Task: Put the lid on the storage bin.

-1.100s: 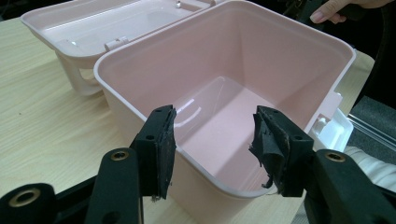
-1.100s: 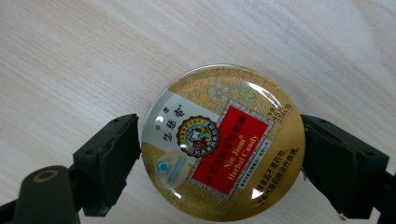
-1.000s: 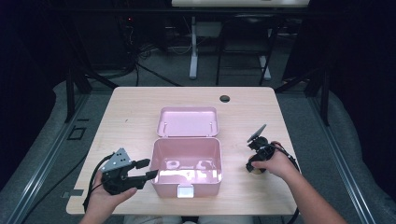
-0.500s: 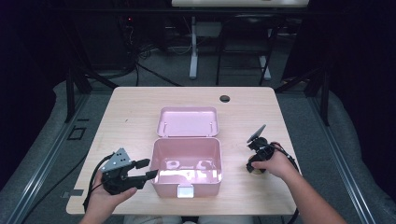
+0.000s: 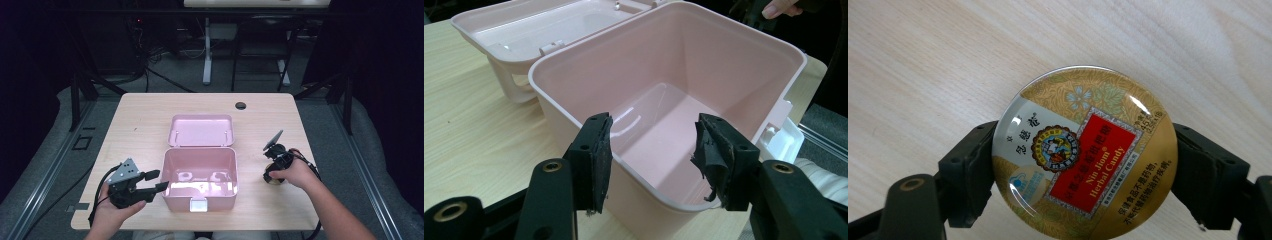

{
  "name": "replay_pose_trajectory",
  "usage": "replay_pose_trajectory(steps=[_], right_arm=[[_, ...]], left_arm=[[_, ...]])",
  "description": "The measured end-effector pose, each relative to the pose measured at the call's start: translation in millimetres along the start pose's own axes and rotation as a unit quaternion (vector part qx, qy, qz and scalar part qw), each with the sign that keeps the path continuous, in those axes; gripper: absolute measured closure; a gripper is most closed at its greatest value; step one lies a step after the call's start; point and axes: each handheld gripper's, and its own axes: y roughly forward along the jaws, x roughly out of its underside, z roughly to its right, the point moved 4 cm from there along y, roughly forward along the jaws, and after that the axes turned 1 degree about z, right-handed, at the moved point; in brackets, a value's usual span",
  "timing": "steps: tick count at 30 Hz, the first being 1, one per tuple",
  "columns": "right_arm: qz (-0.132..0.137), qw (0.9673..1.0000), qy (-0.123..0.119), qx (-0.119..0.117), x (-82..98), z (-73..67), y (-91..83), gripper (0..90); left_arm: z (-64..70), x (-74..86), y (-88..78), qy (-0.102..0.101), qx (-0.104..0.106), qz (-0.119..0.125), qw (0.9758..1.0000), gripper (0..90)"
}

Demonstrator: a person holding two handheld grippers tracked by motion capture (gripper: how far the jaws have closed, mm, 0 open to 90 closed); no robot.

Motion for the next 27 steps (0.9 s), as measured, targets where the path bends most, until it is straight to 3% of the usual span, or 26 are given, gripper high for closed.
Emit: replay_pose_trajectory(steps=[12,15,27], right_arm=[[0.005,0.9994,-0.034,0.008,-15.5,-12.5,-33.2,19.6],[0.007,0.9994,-0.032,0.007,-19.6,-16.2,-41.0,19.7],[0.013,0.9972,-0.073,0.010,-40.9,-34.3,-74.4,19.7]], left_arm=[[-0.8,0.1,-0.3,-0.005,-0.002,0.003,1.0000,48.3],[-1.2,0.1,0.0,-0.005,-0.002,0.006,1.0000,48.3],[-1.9,0.6,0.1,-0.006,-0.002,0.004,1.0000,48.2]])
